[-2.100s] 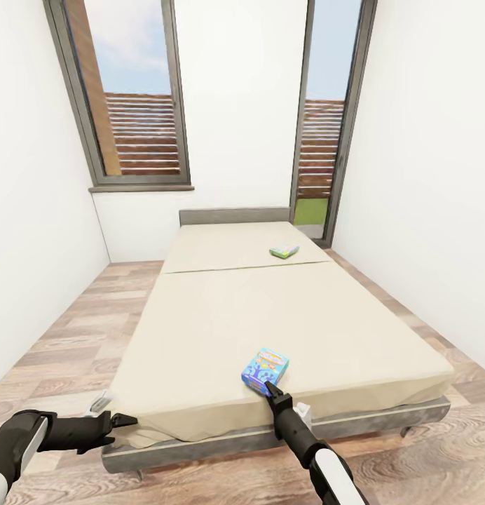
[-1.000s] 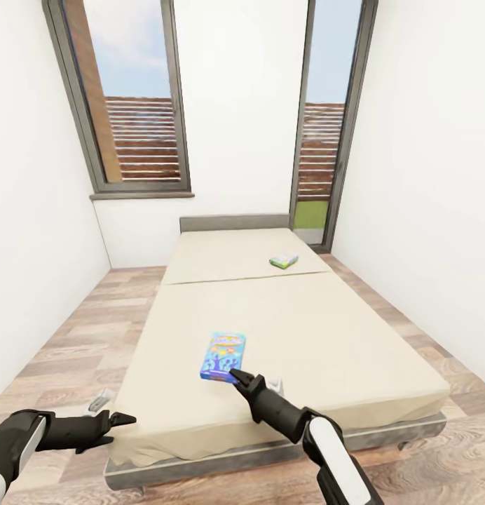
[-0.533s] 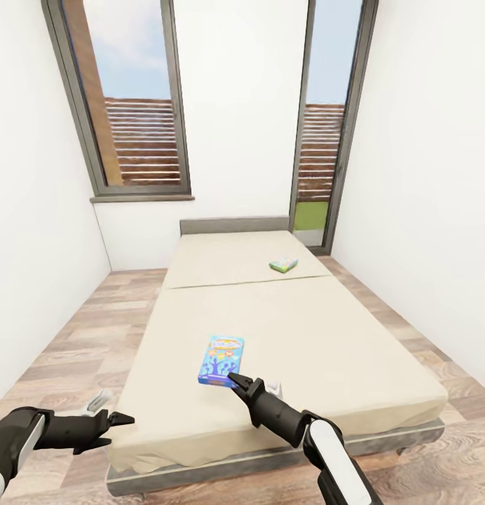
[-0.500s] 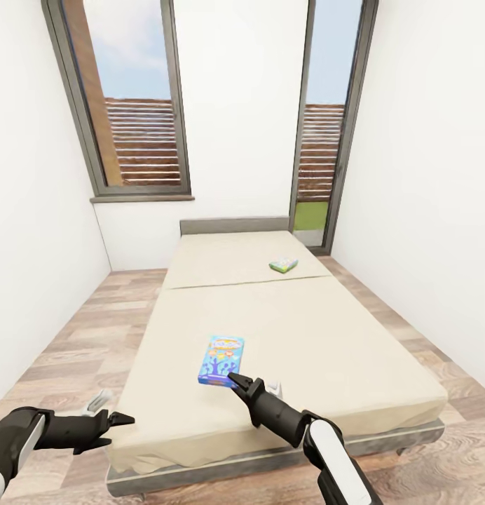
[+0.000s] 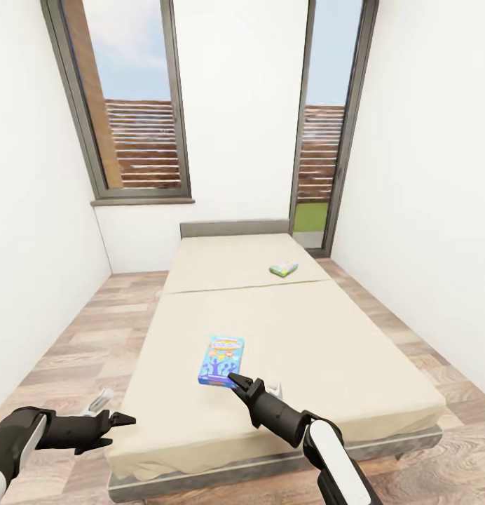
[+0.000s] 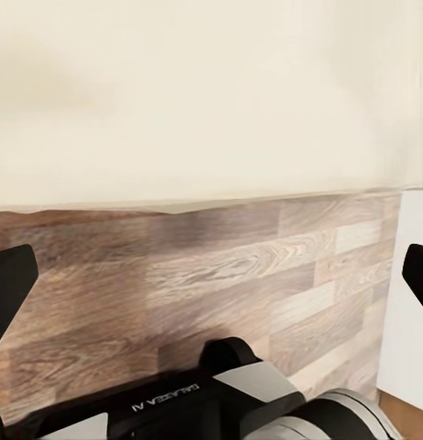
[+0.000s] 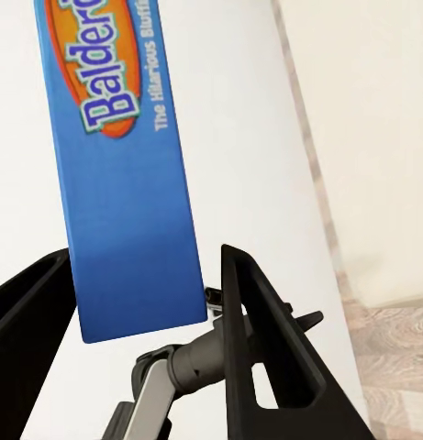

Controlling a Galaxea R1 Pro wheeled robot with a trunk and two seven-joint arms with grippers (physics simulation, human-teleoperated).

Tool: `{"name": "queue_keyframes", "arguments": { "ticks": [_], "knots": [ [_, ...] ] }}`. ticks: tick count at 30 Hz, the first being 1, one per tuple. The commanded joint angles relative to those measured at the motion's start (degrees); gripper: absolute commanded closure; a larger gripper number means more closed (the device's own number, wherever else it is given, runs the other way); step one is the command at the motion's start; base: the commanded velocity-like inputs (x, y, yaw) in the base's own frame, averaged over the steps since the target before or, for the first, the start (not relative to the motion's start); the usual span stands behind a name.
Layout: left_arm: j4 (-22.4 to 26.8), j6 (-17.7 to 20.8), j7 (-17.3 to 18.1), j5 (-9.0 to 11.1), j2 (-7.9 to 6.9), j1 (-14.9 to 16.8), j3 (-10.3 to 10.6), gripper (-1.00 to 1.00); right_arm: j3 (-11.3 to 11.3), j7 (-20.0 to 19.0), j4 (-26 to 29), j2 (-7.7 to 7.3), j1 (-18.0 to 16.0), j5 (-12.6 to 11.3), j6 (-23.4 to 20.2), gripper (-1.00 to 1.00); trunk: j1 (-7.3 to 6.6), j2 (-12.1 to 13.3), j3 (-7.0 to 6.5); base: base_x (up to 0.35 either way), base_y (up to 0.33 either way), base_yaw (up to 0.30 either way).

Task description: Put all the toys in the child's room - the three board games (two on the bed and one on the table), the two jigsaw puzzles on the table, and the tennis ball on the table - inside the toy box on the table in the child's room.

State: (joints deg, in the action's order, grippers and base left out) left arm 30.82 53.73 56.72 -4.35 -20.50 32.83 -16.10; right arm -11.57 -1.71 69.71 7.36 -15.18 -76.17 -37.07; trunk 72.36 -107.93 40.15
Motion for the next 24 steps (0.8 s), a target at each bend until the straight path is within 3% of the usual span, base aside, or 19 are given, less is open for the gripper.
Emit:
{"name": "queue_keyframes", "arguments": {
  "ticks": [1,24],
  "knots": [
    [0.03,0.36,0.38,-0.48,0.07,0.04,-0.28,-1.00,0.05,-0.18,-0.01,0.00,-0.04,0.21,-0.20,1.00,-0.23,0.39,-0.13,0.000,0.000,0.000],
    [0.03,0.27,0.32,-0.48,0.15,0.04,-0.29,-1.00,0.05,0.17,0.49,-0.01,-0.27,0.22,-0.21,1.00,-5.28,9.61,-4.26,0.000,0.000,0.000]
  ]
}}
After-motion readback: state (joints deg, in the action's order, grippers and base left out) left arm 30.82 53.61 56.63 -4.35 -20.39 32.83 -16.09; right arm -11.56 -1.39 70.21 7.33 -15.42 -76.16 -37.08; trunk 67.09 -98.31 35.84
